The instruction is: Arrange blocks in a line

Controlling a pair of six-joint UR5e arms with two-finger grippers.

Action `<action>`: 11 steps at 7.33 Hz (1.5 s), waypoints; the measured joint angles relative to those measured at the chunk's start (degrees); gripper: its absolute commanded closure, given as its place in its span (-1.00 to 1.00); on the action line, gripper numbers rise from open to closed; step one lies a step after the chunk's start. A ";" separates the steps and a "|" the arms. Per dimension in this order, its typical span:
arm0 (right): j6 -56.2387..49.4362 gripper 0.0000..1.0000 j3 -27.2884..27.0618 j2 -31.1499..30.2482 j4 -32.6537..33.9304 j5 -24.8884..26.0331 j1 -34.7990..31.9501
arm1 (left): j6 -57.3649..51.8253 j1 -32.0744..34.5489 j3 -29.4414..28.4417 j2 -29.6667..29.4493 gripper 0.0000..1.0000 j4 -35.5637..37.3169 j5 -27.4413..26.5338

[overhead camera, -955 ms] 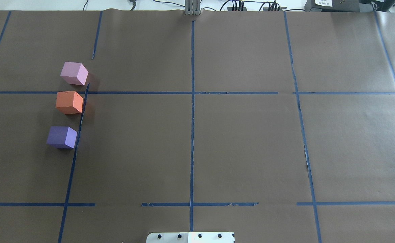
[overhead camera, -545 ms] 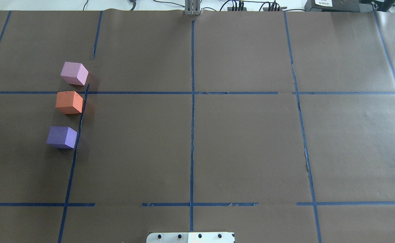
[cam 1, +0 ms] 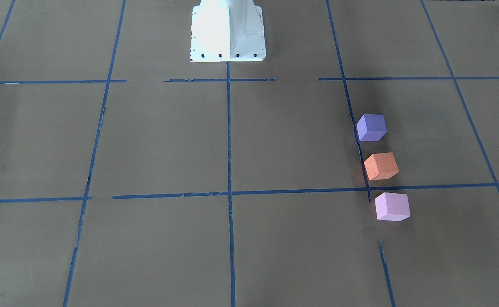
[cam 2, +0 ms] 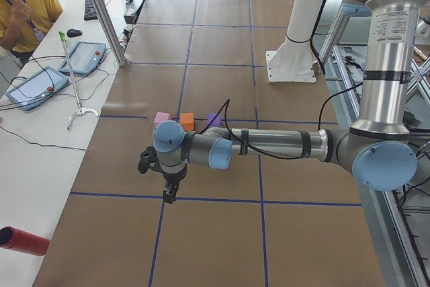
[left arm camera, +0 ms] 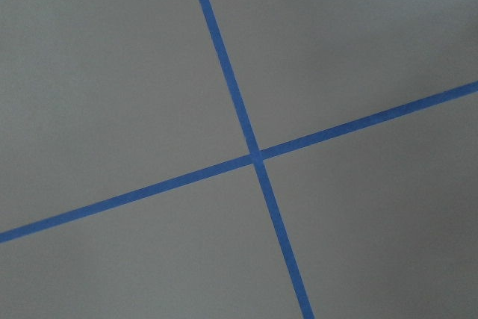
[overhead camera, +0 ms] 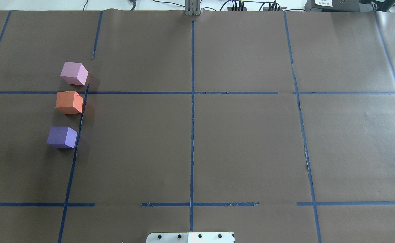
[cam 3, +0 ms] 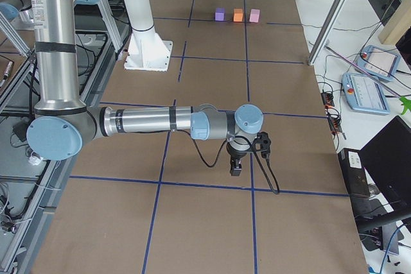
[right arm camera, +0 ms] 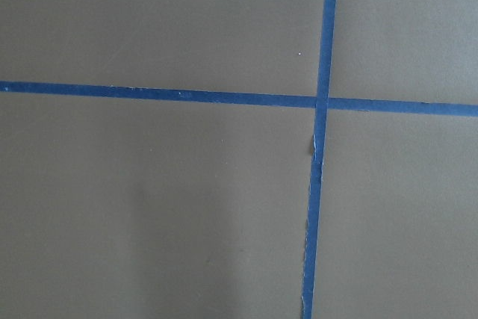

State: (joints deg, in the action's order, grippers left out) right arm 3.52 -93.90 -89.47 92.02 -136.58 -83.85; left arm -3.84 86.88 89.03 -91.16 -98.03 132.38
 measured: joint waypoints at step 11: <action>0.00 -1.00 0.04 0.00 0.00 0.00 0.00 | -0.03 0.05 0.95 0.81 -1.00 -0.45 -0.07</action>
State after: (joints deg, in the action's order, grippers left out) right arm 3.52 -93.87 -89.47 92.02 -136.58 -83.85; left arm -3.87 86.92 89.98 -90.36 -98.48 132.31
